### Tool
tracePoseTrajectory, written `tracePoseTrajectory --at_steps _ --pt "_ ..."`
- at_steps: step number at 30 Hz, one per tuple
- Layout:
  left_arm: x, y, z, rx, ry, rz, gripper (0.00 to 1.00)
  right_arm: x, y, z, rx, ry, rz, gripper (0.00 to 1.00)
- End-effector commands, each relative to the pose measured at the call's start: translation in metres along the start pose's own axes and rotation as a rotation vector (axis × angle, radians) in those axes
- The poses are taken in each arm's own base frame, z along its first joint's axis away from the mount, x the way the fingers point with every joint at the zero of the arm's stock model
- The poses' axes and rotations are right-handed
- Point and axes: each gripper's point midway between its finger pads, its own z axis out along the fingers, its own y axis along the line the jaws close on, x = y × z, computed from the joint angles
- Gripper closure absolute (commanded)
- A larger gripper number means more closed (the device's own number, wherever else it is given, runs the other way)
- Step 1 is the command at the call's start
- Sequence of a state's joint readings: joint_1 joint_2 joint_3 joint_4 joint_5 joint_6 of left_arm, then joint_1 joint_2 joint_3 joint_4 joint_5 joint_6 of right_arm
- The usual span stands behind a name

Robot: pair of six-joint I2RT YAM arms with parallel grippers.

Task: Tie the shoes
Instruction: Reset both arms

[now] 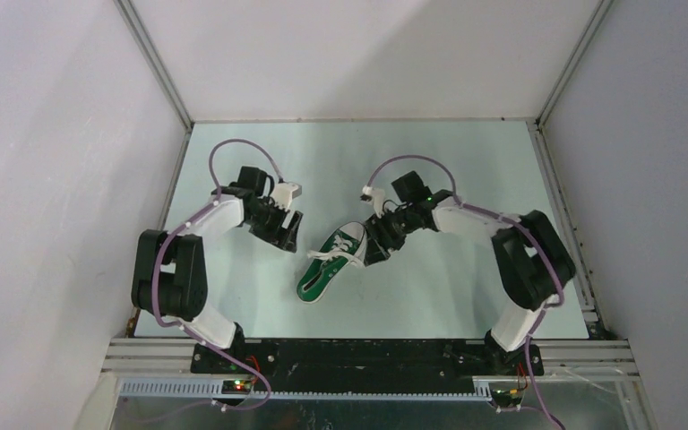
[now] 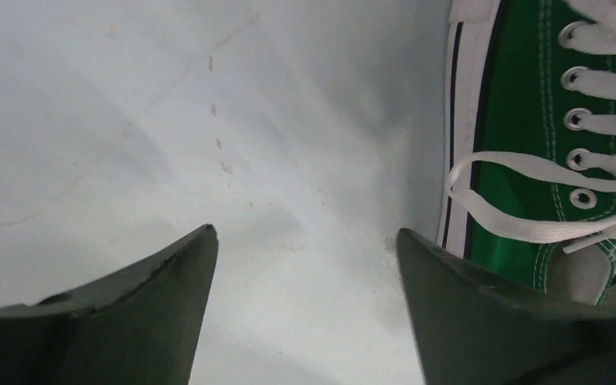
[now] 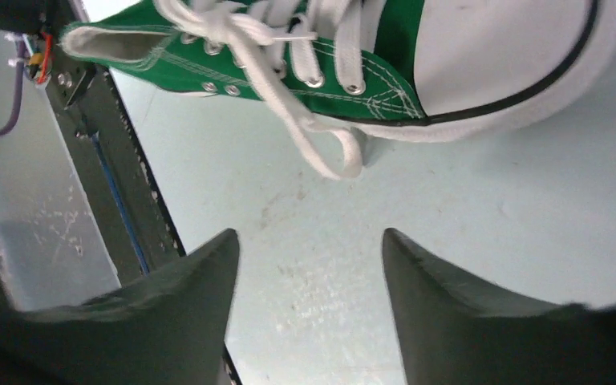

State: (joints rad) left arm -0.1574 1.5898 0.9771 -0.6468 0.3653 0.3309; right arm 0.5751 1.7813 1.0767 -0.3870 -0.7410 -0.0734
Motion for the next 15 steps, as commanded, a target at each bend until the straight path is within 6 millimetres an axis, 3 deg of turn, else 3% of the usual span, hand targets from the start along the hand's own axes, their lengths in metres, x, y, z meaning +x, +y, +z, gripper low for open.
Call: tracePoseTrajectory --at_steps 1,3,6,7,8,9,11,13,15 --pt "-0.066 0.000 -0.051 -0.063 -0.237 0.053 0.02 -0.060 0.017 -0.070 0.066 -0.185 -0.155 0.11" --pt "-0.095 0.004 -0.080 -0.122 -0.348 0.039 0.00 -0.083 0.008 -0.104 0.157 -0.266 -0.161 0.02" --pt "-0.139 0.005 -0.137 -0.189 -0.531 -0.032 0.00 -0.121 -0.014 -0.161 0.313 -0.408 -0.112 0.01" --pt "-0.146 0.004 -0.146 -0.191 -0.559 -0.046 0.00 -0.140 -0.025 -0.189 0.427 -0.476 -0.077 0.00" --pt "-0.152 0.002 -0.156 -0.190 -0.590 -0.073 0.00 -0.147 -0.033 -0.204 0.502 -0.511 -0.044 0.00" --pt "-0.154 0.001 -0.157 -0.182 -0.600 -0.106 0.00 -0.160 -0.044 -0.231 0.634 -0.579 0.014 0.00" --pt "-0.148 -0.005 -0.146 -0.128 -0.580 -0.231 0.00 -0.167 -0.052 -0.260 0.765 -0.650 0.048 0.00" --pt "-0.143 -0.017 -0.135 -0.046 -0.585 -0.330 0.00 -0.169 -0.053 -0.269 0.803 -0.694 0.027 0.01" --pt "-0.143 -0.037 -0.131 0.063 -0.629 -0.265 0.00 -0.164 -0.054 -0.268 0.808 -0.694 0.037 0.01"
